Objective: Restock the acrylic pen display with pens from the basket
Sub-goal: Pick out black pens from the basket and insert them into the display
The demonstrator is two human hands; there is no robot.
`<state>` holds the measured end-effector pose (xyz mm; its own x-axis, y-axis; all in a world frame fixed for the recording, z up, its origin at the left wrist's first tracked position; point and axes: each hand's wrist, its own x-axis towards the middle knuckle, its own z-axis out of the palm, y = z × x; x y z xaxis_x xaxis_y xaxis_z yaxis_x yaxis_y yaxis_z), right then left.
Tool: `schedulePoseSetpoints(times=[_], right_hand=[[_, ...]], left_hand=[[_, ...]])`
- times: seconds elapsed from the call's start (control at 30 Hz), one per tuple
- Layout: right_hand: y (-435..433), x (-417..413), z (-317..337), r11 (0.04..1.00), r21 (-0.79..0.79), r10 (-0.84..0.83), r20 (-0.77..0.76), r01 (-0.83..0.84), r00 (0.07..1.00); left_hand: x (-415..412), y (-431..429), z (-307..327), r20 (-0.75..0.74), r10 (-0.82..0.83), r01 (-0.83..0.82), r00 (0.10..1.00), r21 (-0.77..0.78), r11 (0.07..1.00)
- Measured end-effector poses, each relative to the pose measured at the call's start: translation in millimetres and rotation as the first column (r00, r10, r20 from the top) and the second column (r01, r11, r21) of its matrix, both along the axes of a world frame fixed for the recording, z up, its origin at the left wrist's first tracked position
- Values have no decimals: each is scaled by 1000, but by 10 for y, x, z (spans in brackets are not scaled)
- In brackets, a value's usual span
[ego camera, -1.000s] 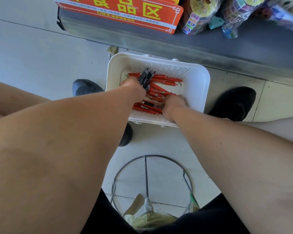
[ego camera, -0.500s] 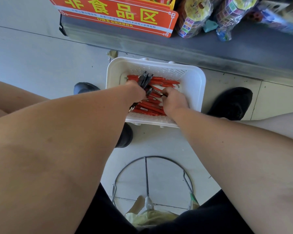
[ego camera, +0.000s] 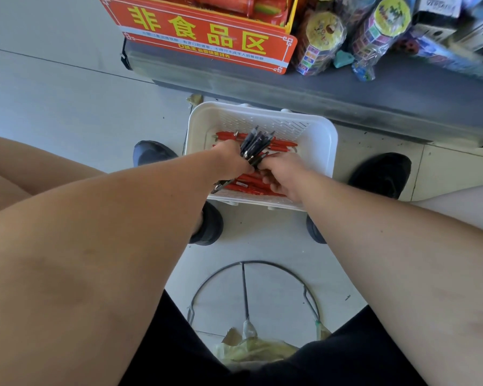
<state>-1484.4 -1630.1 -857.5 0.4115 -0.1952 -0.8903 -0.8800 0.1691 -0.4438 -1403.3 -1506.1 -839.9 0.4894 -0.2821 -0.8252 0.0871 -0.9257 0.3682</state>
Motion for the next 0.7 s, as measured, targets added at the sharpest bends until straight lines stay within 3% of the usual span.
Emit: schedulePoseSetpoints(times=[0.23, 0.4, 0.53, 0.7], right_hand=[[-77, -71, 87, 947, 229, -216, -60, 224, 974], [-10, 24, 112, 872, 349, -351, -47, 344, 935], [65, 158, 118, 894, 266, -376, 7, 361, 927], [-30, 159, 108, 963, 36, -263, -64, 266, 963]], left_hand=[[-103, -8, 12, 79, -50, 59, 996, -117, 991], [-67, 33, 59, 292, -86, 102, 953, -39, 994], [-98, 40, 53, 299, 21, 17, 954, -123, 992], [-78, 76, 79, 111, 146, -115, 983, -246, 963]])
